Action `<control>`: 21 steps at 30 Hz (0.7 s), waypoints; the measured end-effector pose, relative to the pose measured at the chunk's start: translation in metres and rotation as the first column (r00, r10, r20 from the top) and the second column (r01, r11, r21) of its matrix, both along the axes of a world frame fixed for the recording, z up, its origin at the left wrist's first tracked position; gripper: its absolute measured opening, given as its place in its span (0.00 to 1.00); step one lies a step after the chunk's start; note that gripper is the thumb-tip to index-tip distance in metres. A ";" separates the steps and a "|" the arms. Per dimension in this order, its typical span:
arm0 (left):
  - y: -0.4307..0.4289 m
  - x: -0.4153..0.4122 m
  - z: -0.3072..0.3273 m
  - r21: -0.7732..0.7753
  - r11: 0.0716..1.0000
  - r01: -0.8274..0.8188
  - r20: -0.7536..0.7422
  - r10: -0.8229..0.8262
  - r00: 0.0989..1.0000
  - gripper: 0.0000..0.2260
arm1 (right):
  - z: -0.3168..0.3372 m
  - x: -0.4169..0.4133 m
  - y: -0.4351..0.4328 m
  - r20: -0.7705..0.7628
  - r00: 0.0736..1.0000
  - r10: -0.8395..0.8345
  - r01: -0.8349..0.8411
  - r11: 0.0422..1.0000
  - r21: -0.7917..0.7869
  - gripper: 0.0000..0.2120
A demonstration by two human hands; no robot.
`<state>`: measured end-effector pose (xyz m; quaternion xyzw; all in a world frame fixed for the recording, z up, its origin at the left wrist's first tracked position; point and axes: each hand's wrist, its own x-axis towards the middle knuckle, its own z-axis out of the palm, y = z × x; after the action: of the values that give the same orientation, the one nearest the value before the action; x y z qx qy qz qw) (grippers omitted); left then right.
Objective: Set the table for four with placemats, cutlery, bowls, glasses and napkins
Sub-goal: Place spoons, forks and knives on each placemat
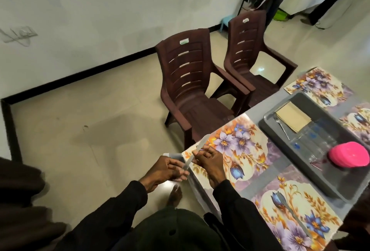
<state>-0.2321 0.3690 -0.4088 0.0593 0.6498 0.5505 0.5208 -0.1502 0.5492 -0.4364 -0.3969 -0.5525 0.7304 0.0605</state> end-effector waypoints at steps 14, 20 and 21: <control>0.124 -0.122 -0.021 -0.061 0.992 0.112 0.001 -0.112 0.994 0.09 | -0.013 -0.011 0.084 0.097 0.801 -0.590 0.587 0.807 0.061 0.02; 0.180 -0.163 -0.030 -0.074 0.942 0.328 0.028 -0.327 0.945 0.08 | -0.039 -0.001 0.071 0.246 0.607 -0.755 0.787 0.615 -0.056 0.05; 0.187 -0.170 -0.031 -0.077 0.928 0.365 0.029 -0.364 0.931 0.08 | -0.043 -0.001 0.067 0.281 0.576 -0.767 0.811 0.580 -0.078 0.06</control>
<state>-0.4022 0.5556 -0.4395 0.1539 0.6456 0.4180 0.6203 -0.1510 0.6160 -0.4796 -0.6830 -0.2439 0.6288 0.2804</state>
